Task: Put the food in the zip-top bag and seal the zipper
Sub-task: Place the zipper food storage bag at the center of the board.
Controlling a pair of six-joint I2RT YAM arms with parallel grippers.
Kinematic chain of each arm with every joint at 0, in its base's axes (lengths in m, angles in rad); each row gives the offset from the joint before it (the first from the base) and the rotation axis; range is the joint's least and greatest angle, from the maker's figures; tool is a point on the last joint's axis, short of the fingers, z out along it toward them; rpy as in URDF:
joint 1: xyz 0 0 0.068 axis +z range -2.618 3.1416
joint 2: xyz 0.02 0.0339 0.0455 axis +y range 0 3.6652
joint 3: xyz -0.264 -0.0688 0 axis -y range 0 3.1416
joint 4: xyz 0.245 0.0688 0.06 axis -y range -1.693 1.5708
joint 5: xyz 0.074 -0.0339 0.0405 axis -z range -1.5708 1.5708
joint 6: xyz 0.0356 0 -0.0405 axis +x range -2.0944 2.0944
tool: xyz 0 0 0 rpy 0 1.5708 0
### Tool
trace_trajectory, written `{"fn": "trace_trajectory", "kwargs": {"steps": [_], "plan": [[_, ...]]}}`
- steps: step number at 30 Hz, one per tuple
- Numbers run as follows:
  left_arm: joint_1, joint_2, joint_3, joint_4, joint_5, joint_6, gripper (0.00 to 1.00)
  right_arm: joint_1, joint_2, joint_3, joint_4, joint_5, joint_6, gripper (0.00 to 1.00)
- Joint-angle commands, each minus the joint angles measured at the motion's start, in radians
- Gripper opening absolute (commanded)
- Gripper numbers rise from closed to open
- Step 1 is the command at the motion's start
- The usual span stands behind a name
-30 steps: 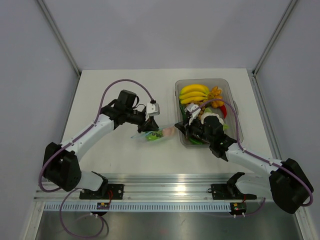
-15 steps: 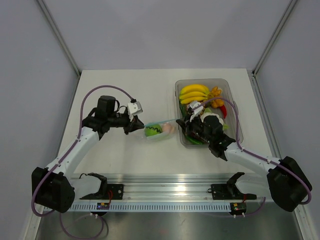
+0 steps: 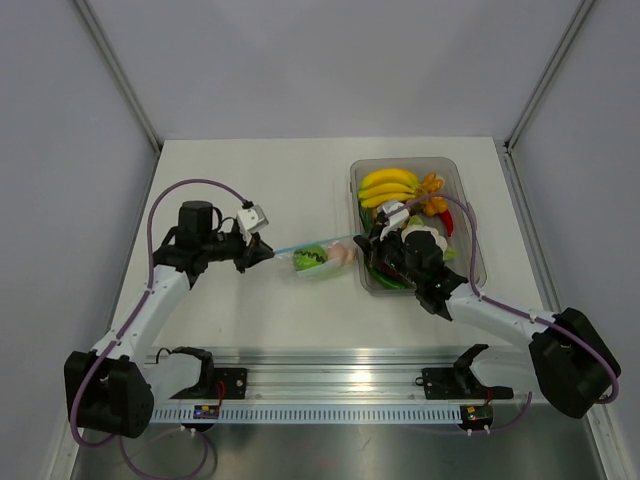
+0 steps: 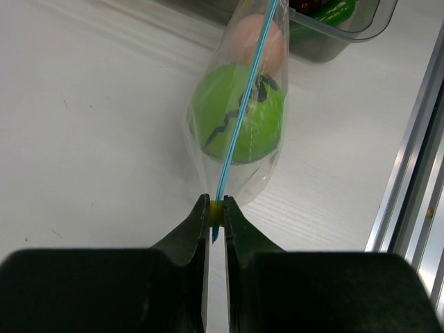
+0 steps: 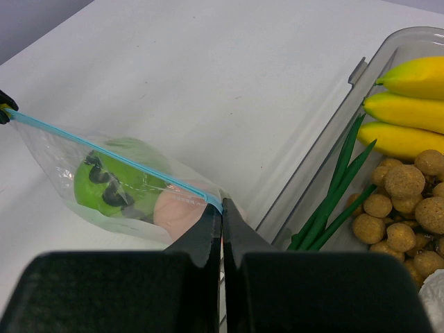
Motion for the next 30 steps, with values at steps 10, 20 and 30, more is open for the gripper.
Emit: {"fn": "trace_trajectory", "kwargs": {"steps": [10,20,30], "plan": [[0.044,0.074,0.088,0.037,0.055,-0.101,0.00,-0.017,0.073,0.125,0.064,0.009,-0.014,0.39],[0.037,0.084,0.255,0.135,0.087,-0.177,0.00,-0.040,0.180,0.518,-0.173,0.079,-0.093,0.77],[-0.155,-0.145,0.010,0.183,0.019,-0.307,0.99,-0.103,0.216,0.675,-0.642,0.312,0.268,1.00]]}}
